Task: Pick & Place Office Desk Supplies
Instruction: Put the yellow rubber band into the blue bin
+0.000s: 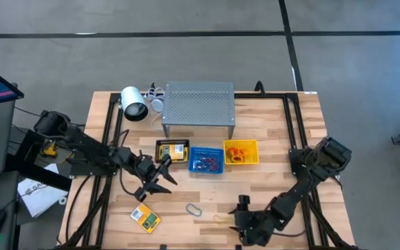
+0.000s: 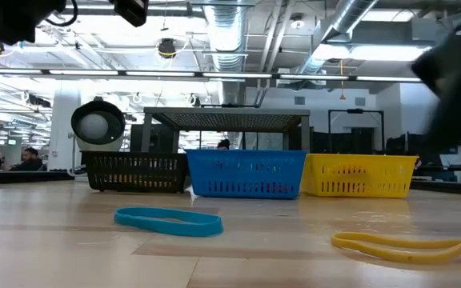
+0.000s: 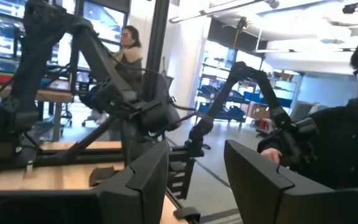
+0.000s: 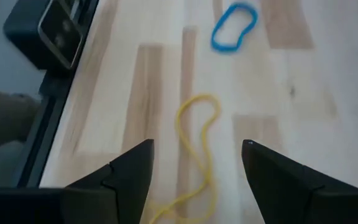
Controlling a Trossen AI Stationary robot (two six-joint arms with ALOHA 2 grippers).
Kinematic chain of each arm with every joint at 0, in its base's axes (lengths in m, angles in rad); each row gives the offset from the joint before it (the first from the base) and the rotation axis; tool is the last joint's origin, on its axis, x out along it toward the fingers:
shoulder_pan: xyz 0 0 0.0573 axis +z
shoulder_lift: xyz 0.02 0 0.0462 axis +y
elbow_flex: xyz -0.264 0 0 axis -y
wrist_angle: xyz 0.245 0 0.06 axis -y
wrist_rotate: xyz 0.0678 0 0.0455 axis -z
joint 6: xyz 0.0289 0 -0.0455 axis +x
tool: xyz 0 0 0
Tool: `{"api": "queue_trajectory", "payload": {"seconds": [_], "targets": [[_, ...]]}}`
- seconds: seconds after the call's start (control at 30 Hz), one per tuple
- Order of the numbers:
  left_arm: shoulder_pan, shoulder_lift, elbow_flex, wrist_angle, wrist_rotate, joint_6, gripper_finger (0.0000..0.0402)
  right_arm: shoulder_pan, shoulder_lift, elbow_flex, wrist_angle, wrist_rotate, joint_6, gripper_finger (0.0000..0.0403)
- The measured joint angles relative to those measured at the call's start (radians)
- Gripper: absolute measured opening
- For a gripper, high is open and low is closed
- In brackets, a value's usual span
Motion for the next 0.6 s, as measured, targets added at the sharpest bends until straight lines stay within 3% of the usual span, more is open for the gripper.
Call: {"api": "queue_trajectory", "payload": {"seconds": [0.27,0.6], "targets": [[-0.007,0.104,0.003,0.126,-0.036,-0.021,0.0153,0.053,0.005,0.000,-0.052,0.031,0.077,0.0240],[-0.007,0.118,0.033,0.127,-0.036,-0.022,0.0150,0.048,0.072,-0.004,-0.062,0.084,0.150,0.0240]]}}
